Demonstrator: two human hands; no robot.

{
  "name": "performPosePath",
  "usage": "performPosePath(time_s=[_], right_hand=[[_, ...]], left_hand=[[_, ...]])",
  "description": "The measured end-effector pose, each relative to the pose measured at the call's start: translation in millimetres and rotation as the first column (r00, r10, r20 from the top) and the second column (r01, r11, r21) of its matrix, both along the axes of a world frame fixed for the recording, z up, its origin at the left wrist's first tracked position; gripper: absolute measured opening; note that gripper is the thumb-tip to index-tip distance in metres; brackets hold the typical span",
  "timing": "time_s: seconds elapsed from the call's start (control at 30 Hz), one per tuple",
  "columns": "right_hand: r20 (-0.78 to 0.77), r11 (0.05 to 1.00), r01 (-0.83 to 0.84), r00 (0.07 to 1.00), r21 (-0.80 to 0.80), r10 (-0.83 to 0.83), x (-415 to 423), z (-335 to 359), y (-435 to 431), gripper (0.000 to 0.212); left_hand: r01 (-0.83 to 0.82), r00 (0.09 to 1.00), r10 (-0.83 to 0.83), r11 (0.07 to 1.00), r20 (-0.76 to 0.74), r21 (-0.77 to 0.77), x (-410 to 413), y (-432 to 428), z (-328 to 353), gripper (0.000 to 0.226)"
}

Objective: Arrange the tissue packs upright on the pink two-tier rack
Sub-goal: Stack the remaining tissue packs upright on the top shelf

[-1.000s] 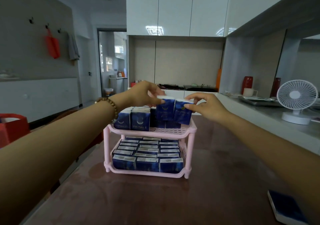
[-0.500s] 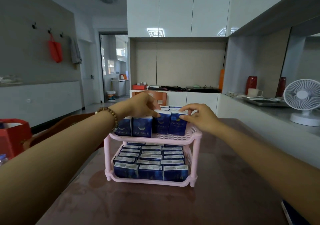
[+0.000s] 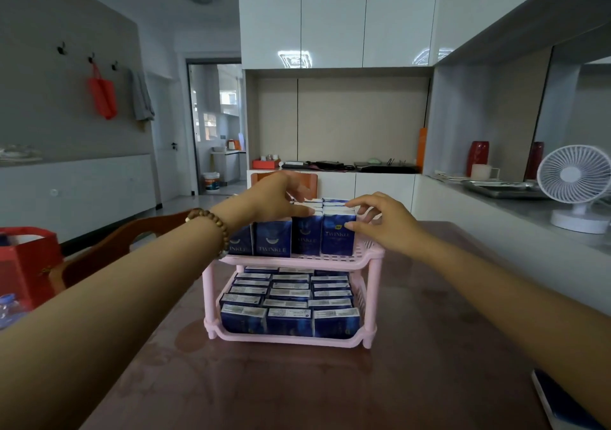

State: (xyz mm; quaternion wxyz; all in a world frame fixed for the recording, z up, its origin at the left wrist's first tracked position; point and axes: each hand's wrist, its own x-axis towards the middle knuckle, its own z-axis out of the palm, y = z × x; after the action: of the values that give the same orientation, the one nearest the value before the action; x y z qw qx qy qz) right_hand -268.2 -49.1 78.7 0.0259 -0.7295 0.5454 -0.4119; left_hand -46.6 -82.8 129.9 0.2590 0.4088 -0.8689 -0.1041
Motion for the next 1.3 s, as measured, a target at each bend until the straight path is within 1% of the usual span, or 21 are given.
performPosePath(time_s=[0.1,0.23,0.3,0.37,0.5,0.6,0.67,0.73,0.77,0.87,0.93,1.0,1.1,1.17,1.27,1.3], right_hand=[[-0.025,1.000,-0.006,1.000,-0.012,0.006,-6,1,13,0.037],[-0.060,1.000,0.003,0.998,0.009,-0.003,-27,1,46,0.039],[-0.087,0.999,0.024,0.996,0.027,-0.022,-44,-2,68,0.040],[-0.106,0.994,0.066,0.993,0.086,-0.057,-62,-10,95,0.041],[-0.137,0.957,0.173,0.980,0.233,-0.144,-103,-33,153,0.045],[-0.148,0.897,0.252,0.966,0.364,-0.212,-128,-56,199,0.050],[-0.154,0.854,0.287,0.958,0.434,-0.243,-140,-70,228,0.058],[-0.162,0.821,0.319,0.948,0.474,-0.275,-149,-83,254,0.065],[-0.173,0.806,0.336,0.942,0.487,-0.288,-152,-88,265,0.064],[-0.158,0.755,0.330,0.943,0.567,-0.293,-153,-104,297,0.056],[-0.142,0.709,0.320,0.943,0.628,-0.300,-148,-113,311,0.061],[-0.117,0.689,0.319,0.939,0.651,-0.324,-142,-120,318,0.066],[-0.080,0.701,0.338,0.924,0.628,-0.373,-133,-131,322,0.075],[-0.132,0.713,0.383,0.914,0.588,-0.383,-128,-138,321,0.083],[-0.171,0.714,0.431,0.897,0.552,-0.409,-123,-143,319,0.086],[-0.177,0.712,0.442,0.891,0.545,-0.417,-123,-144,318,0.084]], left_hand=[[-0.002,1.000,0.000,0.995,-0.017,-0.096,-5,16,-1,0.031],[0.047,0.998,-0.054,0.973,-0.027,-0.226,-25,48,-9,0.031],[0.106,0.994,-0.107,0.965,0.010,-0.240,-42,63,-20,0.034],[0.182,0.983,-0.172,0.956,0.064,-0.229,-63,80,-32,0.038],[0.300,0.952,-0.287,0.944,0.111,-0.136,-108,110,-56,0.045],[0.363,0.925,-0.357,0.931,0.132,-0.022,-143,128,-80,0.049],[0.390,0.904,-0.394,0.919,0.167,0.062,-164,142,-95,0.056],[0.404,0.880,-0.432,0.900,0.198,0.163,-182,156,-110,0.063],[0.417,0.865,-0.454,0.887,0.214,0.196,-191,161,-117,0.065],[0.450,0.829,-0.506,0.856,0.237,0.254,-214,174,-138,0.065],[0.459,0.833,-0.523,0.835,0.180,0.305,-230,174,-153,0.064],[0.455,0.851,-0.517,0.812,0.090,0.366,-244,172,-168,0.066],[0.433,0.873,-0.488,0.776,0.000,0.459,-260,165,-183,0.066],[0.412,0.884,-0.467,0.799,0.020,0.438,-265,161,-191,0.062],[0.372,0.883,-0.443,0.861,0.153,0.346,-271,153,-203,0.047],[0.370,0.881,-0.440,0.870,0.174,0.326,-272,149,-207,0.043]])
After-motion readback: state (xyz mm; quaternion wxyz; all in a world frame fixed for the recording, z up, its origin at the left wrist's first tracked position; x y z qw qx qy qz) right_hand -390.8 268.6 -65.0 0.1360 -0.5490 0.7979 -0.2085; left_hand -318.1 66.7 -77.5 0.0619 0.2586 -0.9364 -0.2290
